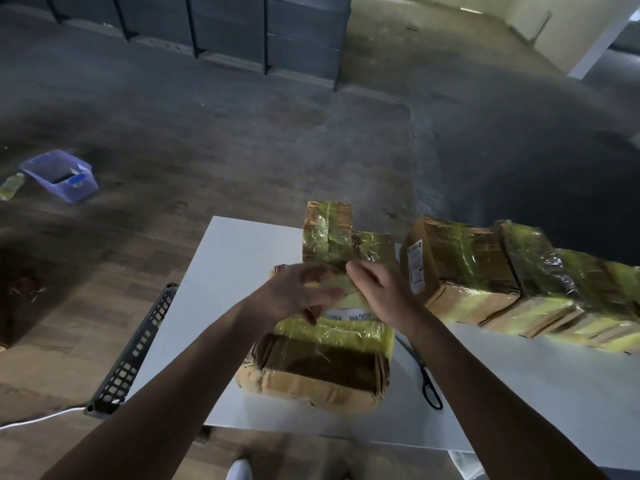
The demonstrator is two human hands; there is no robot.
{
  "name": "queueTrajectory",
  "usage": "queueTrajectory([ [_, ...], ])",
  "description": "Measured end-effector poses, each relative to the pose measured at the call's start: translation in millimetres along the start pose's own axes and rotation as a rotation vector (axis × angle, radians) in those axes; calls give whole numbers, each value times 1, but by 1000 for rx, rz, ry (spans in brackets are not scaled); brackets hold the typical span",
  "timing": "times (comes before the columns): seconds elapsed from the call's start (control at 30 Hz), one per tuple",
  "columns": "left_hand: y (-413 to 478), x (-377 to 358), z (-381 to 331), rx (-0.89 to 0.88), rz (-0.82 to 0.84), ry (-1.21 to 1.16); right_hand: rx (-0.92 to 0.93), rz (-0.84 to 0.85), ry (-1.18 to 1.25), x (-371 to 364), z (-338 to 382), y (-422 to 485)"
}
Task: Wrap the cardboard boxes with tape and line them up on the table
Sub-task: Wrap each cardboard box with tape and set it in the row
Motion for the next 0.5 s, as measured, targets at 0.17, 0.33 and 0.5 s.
queueTrajectory([
  [0.17, 1, -20, 3, 17, 154, -113, 8, -50, -60, 3, 8, 4],
  [0.33, 1, -25, 8, -40, 190, -190, -34, -20, -38, 2, 3, 7],
  [0.5, 3, -26, 12, -41, 181, -192, -36, -29, -50, 3, 3, 5],
])
Point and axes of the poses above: each hand's wrist, its own y-axis towards the middle knuckle, its own x-axis out of the back of the hand, z = x × y, the point moved 9 cm from there along y, towards the middle knuckle, and after that the axes turned 11 degrees about z, right-handed, at the moved point
